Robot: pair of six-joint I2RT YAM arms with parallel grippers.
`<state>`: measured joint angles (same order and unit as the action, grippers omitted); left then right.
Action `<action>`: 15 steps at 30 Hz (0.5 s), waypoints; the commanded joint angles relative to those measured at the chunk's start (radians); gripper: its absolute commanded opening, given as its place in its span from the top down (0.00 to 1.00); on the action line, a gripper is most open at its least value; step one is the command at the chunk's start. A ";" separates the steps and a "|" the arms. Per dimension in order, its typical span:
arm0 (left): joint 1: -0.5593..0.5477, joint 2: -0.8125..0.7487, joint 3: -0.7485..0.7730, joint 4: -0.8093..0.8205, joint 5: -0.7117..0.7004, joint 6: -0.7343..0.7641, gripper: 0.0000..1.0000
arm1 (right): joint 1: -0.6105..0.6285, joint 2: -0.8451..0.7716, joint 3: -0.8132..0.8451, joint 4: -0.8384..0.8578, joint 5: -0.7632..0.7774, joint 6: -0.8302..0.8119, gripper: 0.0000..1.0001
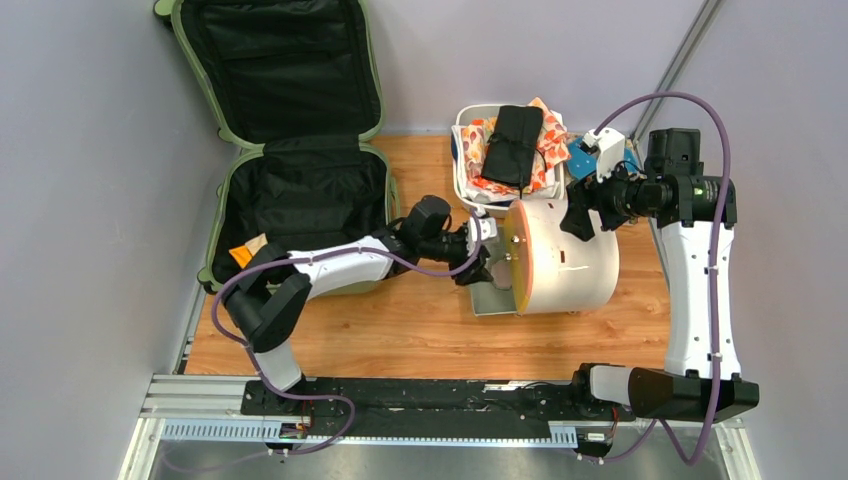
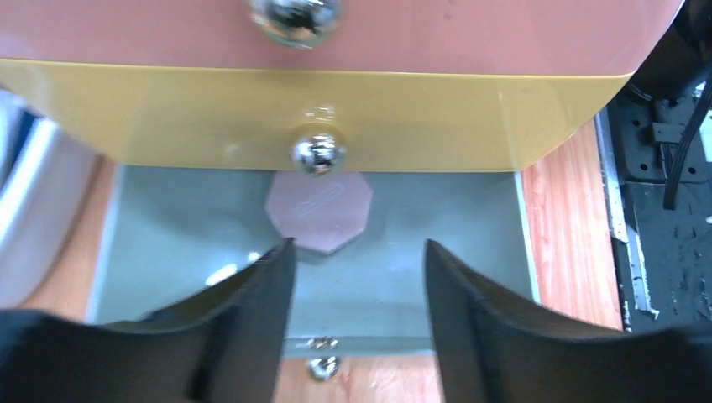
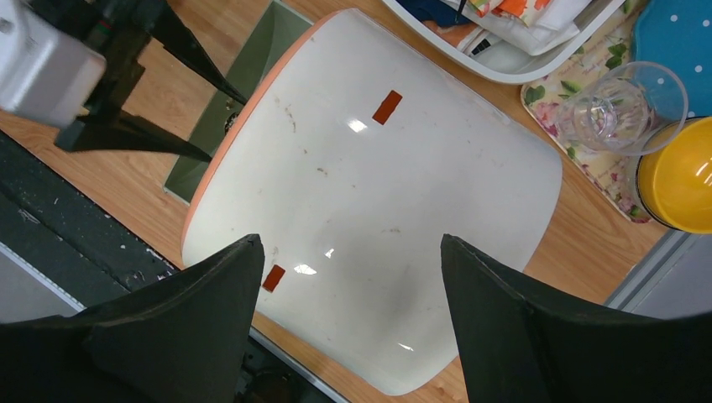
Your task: Open, take out, and arrange the luggage
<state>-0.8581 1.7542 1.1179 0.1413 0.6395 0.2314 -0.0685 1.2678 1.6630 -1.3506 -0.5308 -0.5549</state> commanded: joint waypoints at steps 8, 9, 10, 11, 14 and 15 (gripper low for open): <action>0.096 -0.176 -0.196 -0.092 -0.058 0.147 1.00 | 0.004 -0.018 -0.016 -0.039 0.017 -0.023 0.21; 0.096 -0.162 -0.211 -0.085 -0.072 0.148 1.00 | 0.003 -0.019 -0.020 -0.039 0.020 -0.023 0.21; 0.094 -0.156 -0.219 -0.057 -0.080 0.148 1.00 | 0.004 -0.022 -0.034 -0.033 0.029 -0.022 0.21; 0.094 -0.148 -0.222 -0.045 -0.083 0.141 1.00 | 0.004 -0.024 -0.042 -0.032 0.034 -0.022 0.21; 0.094 -0.095 -0.196 -0.010 -0.084 0.096 1.00 | 0.004 -0.024 -0.065 -0.028 0.055 -0.020 0.21; 0.091 -0.064 -0.173 0.004 -0.086 0.076 1.00 | 0.004 -0.022 -0.071 -0.027 0.060 -0.019 0.21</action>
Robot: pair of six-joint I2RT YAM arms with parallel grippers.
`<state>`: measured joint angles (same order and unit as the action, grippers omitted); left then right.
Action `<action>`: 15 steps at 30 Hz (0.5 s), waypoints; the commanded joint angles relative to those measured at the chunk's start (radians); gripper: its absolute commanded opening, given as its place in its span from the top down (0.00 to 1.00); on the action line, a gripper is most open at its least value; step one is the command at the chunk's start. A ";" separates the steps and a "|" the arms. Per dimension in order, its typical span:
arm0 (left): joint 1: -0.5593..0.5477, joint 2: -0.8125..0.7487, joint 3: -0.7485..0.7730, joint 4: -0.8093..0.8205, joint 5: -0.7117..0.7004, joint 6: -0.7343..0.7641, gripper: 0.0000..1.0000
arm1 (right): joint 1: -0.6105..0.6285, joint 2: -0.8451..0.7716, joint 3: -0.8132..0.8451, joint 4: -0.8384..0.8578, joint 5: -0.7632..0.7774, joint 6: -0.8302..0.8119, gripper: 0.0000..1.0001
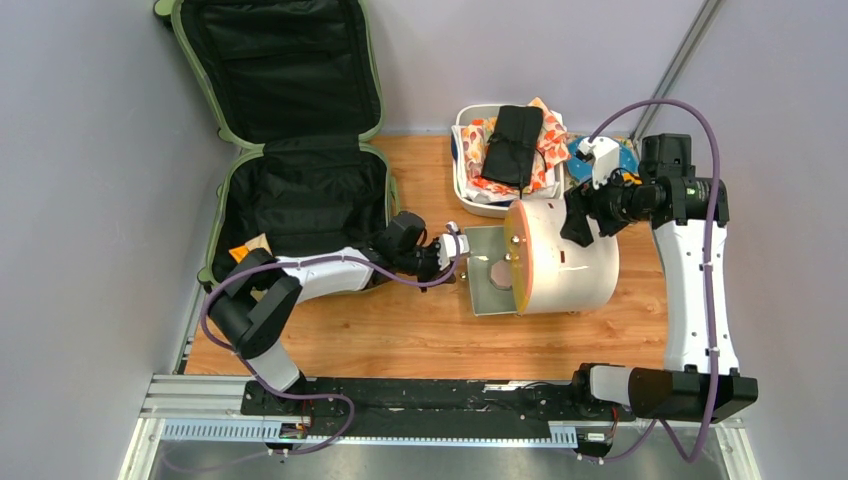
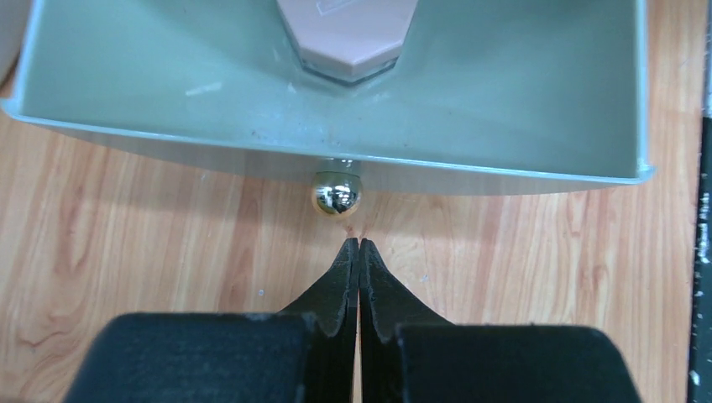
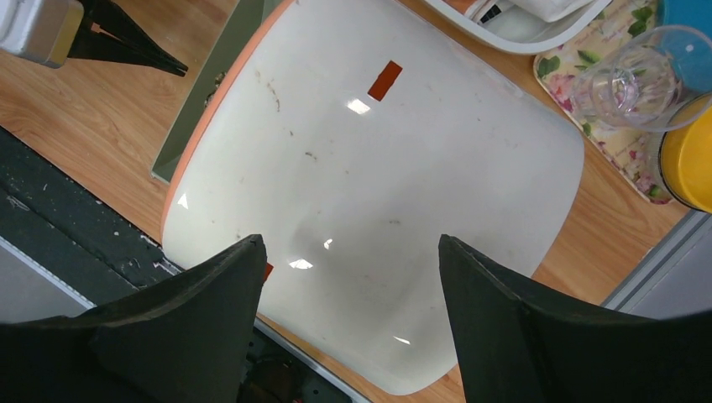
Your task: Open, take out, and arrange the luggage
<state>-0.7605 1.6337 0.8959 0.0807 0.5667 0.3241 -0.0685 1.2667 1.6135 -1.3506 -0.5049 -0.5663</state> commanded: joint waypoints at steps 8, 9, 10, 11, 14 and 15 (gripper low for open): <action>-0.028 0.179 0.167 0.249 0.022 -0.226 1.00 | 0.003 0.005 -0.096 -0.027 0.091 0.028 0.27; -0.036 0.198 0.178 0.263 0.021 -0.230 1.00 | 0.004 0.003 -0.118 -0.025 0.089 0.029 0.27; -0.046 0.207 0.187 0.277 0.019 -0.234 1.00 | 0.003 0.003 -0.127 -0.022 0.089 0.034 0.30; -0.049 0.218 0.198 0.278 0.016 -0.249 1.00 | 0.004 0.003 -0.138 -0.021 0.086 0.036 0.32; -0.060 0.258 0.233 0.309 0.025 -0.304 1.00 | 0.003 -0.001 -0.174 -0.019 0.075 0.040 0.35; -0.063 0.274 0.248 0.317 0.027 -0.315 1.00 | 0.003 -0.001 -0.184 -0.018 0.072 0.042 0.36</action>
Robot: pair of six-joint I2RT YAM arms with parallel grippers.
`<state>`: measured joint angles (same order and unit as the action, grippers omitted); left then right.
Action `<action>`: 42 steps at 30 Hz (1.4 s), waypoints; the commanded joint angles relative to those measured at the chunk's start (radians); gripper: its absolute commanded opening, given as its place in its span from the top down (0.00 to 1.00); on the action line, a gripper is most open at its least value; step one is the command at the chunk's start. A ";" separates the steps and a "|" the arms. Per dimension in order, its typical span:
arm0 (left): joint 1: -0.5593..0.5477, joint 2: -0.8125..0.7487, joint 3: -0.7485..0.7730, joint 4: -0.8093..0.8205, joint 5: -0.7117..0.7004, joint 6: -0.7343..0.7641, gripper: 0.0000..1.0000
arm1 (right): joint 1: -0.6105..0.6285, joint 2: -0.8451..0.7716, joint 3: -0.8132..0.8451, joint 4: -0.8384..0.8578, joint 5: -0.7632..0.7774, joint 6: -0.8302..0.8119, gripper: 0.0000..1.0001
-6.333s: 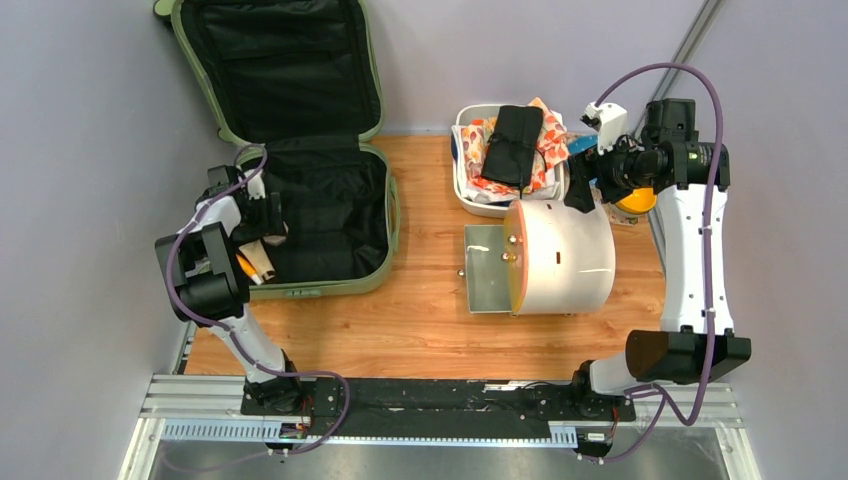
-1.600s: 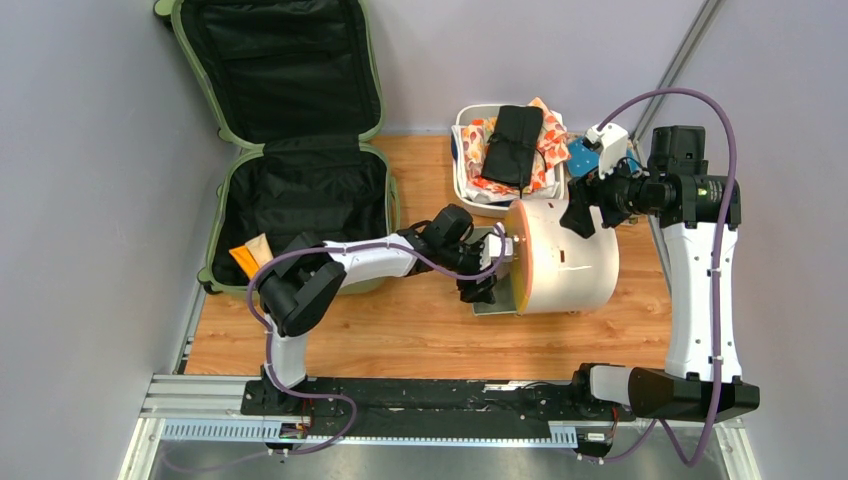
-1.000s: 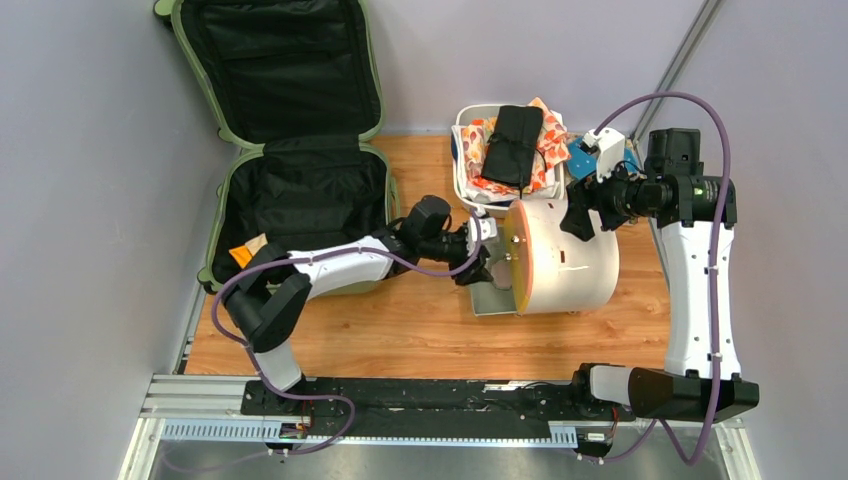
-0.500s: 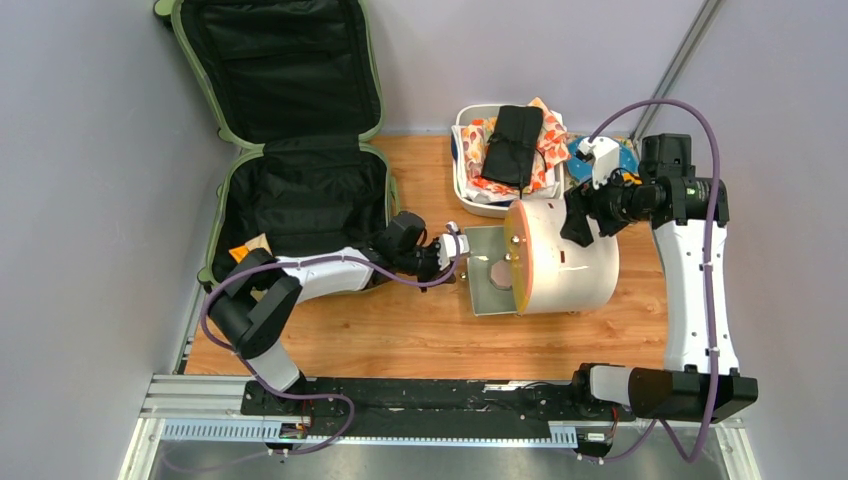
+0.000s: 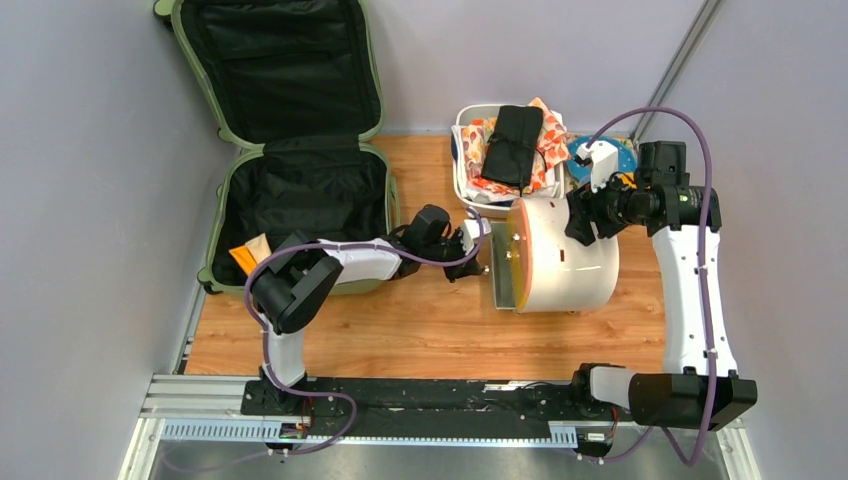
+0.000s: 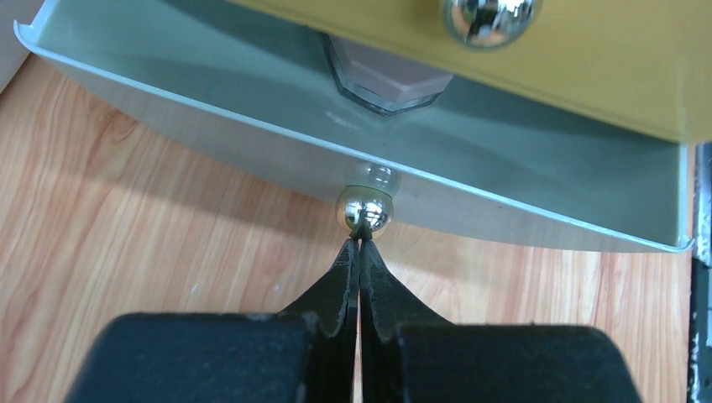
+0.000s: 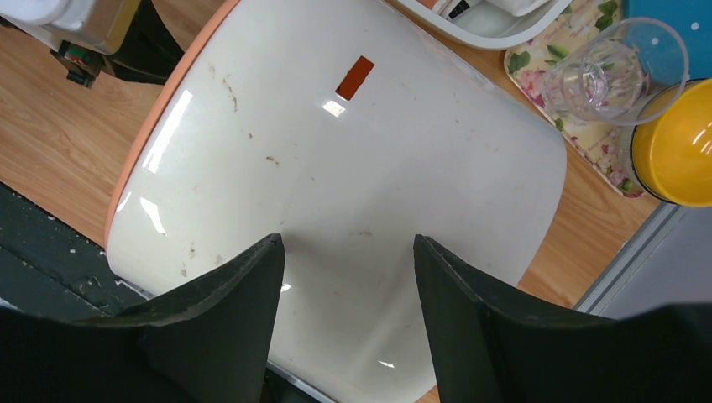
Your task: Open, take out, and arrange the luggage
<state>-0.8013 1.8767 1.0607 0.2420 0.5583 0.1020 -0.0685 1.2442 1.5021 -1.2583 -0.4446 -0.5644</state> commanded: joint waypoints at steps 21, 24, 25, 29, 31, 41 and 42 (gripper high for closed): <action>-0.042 0.115 0.203 0.223 0.091 -0.285 0.68 | -0.002 0.055 0.004 -0.092 0.014 0.086 0.32; -0.010 0.050 0.150 0.209 0.104 -0.295 0.57 | -0.053 0.072 0.091 -0.105 -0.028 0.126 0.24; 0.003 0.035 0.137 0.200 0.130 -0.321 0.54 | -0.092 0.080 0.168 -0.115 -0.066 0.139 0.23; 0.080 -0.042 0.127 0.117 0.285 -0.363 0.39 | -0.203 0.129 0.319 -0.173 -0.129 0.187 0.20; 0.103 -0.066 0.122 0.086 0.362 -0.348 0.34 | -0.250 0.155 0.343 -0.211 -0.134 0.193 0.20; 0.096 0.027 0.275 0.131 0.457 -0.300 0.29 | -0.350 0.242 0.181 -0.247 -0.232 0.193 0.20; 0.087 0.038 0.292 0.094 0.454 -0.276 0.29 | -0.350 0.248 0.159 -0.262 -0.255 0.184 0.22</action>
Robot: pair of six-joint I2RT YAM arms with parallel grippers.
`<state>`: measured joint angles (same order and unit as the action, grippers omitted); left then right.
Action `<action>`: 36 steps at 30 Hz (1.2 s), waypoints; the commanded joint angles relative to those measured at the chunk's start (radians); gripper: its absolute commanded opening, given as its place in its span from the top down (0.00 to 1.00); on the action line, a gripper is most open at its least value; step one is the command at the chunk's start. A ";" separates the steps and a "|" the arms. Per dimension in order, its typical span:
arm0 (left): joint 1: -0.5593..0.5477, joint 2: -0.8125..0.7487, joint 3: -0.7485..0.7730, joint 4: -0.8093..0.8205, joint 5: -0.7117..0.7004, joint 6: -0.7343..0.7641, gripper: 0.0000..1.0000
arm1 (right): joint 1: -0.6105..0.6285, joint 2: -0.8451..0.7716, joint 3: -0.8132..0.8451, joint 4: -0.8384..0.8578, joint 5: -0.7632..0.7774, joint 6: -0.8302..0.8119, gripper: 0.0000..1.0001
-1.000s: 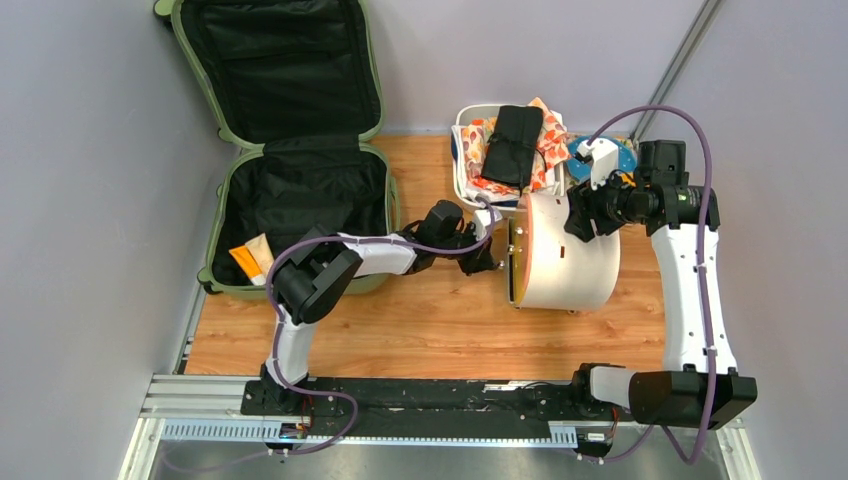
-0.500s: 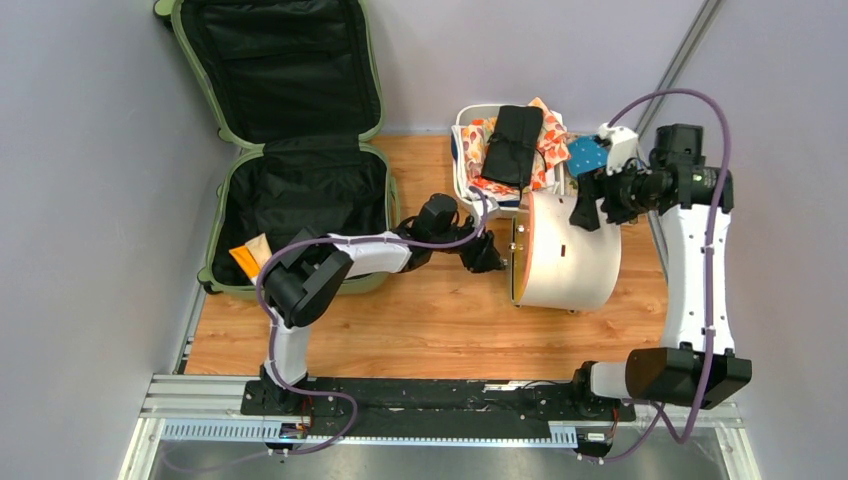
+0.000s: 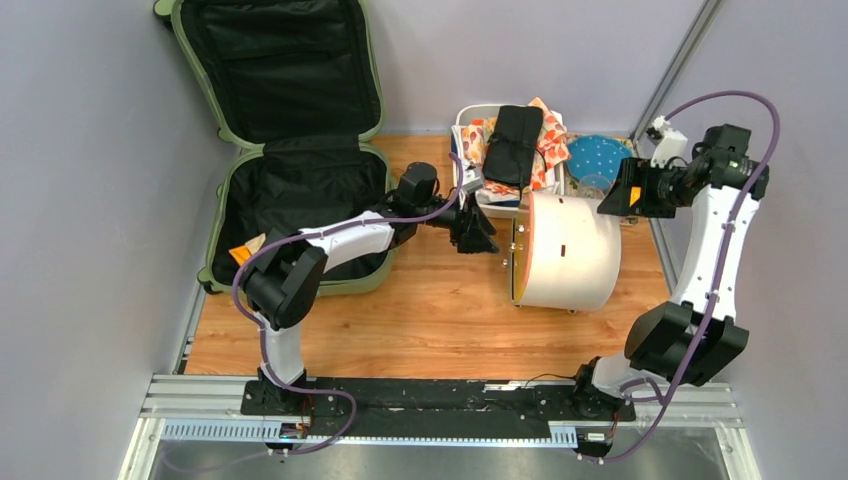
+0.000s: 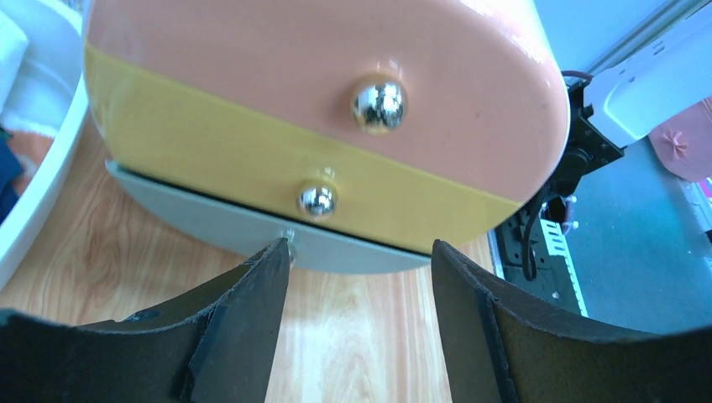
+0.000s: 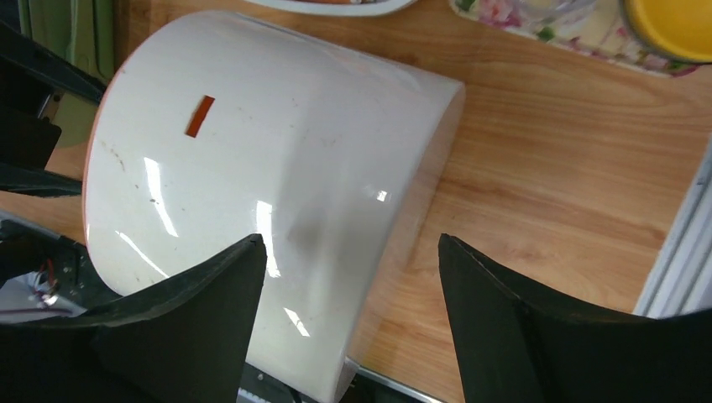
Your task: Open, take out, and arrange the luggage
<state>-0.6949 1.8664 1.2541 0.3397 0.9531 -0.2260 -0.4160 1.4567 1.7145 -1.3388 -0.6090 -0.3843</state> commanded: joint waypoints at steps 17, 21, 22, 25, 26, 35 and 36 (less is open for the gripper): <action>-0.061 0.149 0.139 -0.070 -0.007 0.182 0.39 | 0.039 0.105 -0.130 -0.158 -0.202 0.004 0.34; -0.071 0.152 0.134 -0.080 -0.036 0.192 0.48 | 0.037 0.097 -0.119 -0.164 -0.172 -0.001 0.32; -0.071 0.149 0.128 -0.080 -0.042 0.192 0.50 | 0.037 0.094 -0.118 -0.165 -0.169 -0.004 0.31; -0.072 0.140 0.110 -0.068 -0.062 0.182 0.54 | 0.039 0.079 -0.112 -0.172 -0.149 -0.005 0.27; -0.071 0.131 0.104 -0.055 -0.063 0.177 0.52 | 0.037 0.071 -0.108 -0.175 -0.143 -0.007 0.26; -0.080 0.112 0.091 -0.025 -0.102 0.157 0.50 | 0.036 0.059 -0.088 -0.233 -0.127 -0.045 0.25; -0.078 0.112 0.091 -0.025 -0.105 0.159 0.49 | 0.036 0.059 -0.093 -0.238 -0.121 -0.050 0.25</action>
<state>-0.7662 2.0178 1.3426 0.2588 0.8654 -0.0692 -0.3866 1.5368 1.6131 -1.3285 -0.7967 -0.3912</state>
